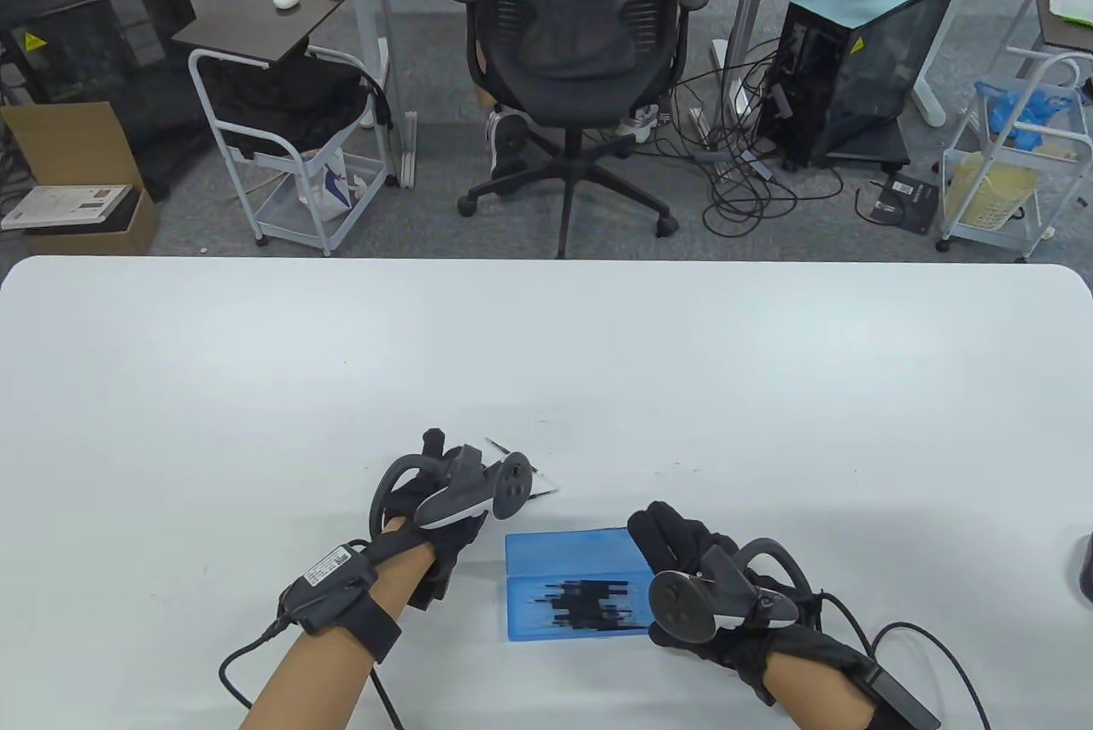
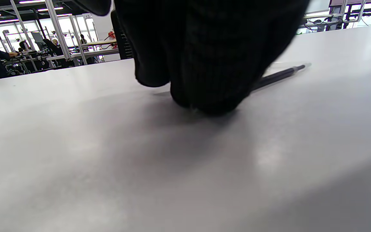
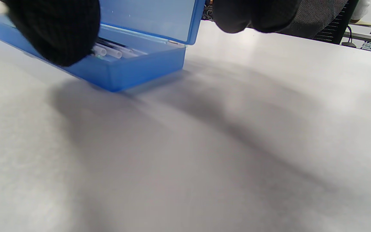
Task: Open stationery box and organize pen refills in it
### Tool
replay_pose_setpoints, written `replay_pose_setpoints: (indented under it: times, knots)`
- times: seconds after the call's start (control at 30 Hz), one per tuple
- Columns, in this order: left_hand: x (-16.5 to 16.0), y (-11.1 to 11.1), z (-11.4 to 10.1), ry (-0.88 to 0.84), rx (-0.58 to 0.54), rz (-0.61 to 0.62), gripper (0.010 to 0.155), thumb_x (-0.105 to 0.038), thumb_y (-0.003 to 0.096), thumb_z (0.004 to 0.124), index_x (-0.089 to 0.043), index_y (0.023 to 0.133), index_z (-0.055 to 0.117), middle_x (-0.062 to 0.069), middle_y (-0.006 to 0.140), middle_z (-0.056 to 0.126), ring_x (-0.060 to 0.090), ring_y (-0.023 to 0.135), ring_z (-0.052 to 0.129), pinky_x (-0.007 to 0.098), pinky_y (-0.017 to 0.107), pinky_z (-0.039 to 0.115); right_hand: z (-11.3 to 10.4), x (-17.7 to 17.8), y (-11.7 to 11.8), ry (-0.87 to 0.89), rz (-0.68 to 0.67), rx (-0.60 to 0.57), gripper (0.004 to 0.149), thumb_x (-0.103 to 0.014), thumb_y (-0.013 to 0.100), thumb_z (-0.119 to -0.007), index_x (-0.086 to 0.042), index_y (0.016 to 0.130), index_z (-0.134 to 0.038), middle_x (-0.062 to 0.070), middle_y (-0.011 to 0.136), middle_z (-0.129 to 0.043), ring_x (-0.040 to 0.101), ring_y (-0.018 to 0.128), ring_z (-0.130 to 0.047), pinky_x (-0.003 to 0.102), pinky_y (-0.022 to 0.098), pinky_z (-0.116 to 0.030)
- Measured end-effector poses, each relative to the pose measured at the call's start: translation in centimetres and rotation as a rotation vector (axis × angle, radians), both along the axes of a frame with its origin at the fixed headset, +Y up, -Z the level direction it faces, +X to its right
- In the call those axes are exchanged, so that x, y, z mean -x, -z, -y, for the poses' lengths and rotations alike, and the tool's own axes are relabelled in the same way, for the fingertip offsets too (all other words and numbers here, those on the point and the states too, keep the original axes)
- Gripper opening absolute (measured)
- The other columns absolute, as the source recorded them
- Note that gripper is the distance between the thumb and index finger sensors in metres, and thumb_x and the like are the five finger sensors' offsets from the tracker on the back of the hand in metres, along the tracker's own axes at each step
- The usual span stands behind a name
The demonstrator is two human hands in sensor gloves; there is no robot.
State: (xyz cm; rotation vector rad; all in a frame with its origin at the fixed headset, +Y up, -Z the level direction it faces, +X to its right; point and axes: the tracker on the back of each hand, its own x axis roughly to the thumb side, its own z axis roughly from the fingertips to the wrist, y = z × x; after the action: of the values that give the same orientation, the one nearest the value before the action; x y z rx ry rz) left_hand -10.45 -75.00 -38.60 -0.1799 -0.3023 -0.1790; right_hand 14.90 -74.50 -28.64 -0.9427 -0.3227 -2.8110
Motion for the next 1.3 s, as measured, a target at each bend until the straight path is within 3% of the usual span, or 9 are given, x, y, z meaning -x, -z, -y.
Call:
replay_pose_setpoints:
  times: [0.3,0.53,0.67,0.73,0.97,1.3]
  knots:
    - [0.0,-0.4,-0.2,-0.003,-0.022,0.001,0.058,-0.03,0.0439,0.095,-0.024,0.098,0.077,-0.009,0.085,0.098,0.021,0.095,0.093,0.065,0.088,0.04,0.0,0.0,0.0,-0.002,0.0,-0.001,0.12,-0.053,0.044,-0.081,-0.005,0.107,0.009,0.035,0.116,-0.003,0.058,0.104,-0.051,0.065,0.073,-0.057]
    - [1.2,-3.1,-5.2,-0.101,-0.163,0.023,0.06,-0.031,0.0427,0.095,-0.021,0.098,0.077,-0.006,0.086,0.097,0.024,0.094,0.092,0.068,0.085,0.043,0.0,0.0,0.0,0.001,-0.002,0.002,0.12,-0.053,0.044,-0.081,-0.005,0.107,0.009,0.035,0.116,-0.003,0.058,0.104,-0.051,0.065,0.073,-0.057]
    - [0.2,-6.5,-8.1,-0.148,-0.248,0.086,0.059,-0.032,0.043,0.095,-0.02,0.098,0.077,-0.006,0.085,0.097,0.025,0.093,0.093,0.068,0.084,0.044,0.0,0.0,0.0,0.0,-0.001,0.001,0.12,-0.053,0.044,-0.081,-0.005,0.107,0.009,0.035,0.116,-0.003,0.058,0.104,-0.051,0.065,0.073,-0.057]
    - [-0.6,-8.1,-8.4,-0.153,-0.27,0.118,0.059,-0.032,0.0428,0.096,-0.02,0.097,0.078,-0.006,0.085,0.097,0.025,0.093,0.094,0.068,0.084,0.045,0.0,0.0,0.0,0.0,0.0,0.0,0.12,-0.053,0.044,-0.081,-0.005,0.107,0.009,0.034,0.116,-0.003,0.058,0.104,-0.051,0.065,0.073,-0.057]
    - [-5.2,-13.3,-6.6,-0.077,-0.287,0.275,0.058,-0.032,0.0426,0.096,-0.021,0.097,0.078,-0.006,0.084,0.098,0.024,0.092,0.094,0.068,0.084,0.046,0.0,0.0,0.0,-0.001,0.0,0.0,0.12,-0.054,0.044,-0.081,-0.005,0.107,0.009,0.034,0.116,-0.003,0.058,0.104,-0.051,0.065,0.073,-0.057]
    - [-8.6,-13.9,-2.5,0.051,-0.233,0.355,0.058,-0.032,0.0429,0.095,-0.022,0.097,0.078,-0.007,0.085,0.097,0.024,0.092,0.095,0.068,0.084,0.047,0.0,0.0,0.0,0.001,-0.001,0.002,0.12,-0.053,0.044,-0.081,-0.005,0.107,0.009,0.035,0.116,-0.003,0.058,0.104,-0.051,0.065,0.073,-0.057]
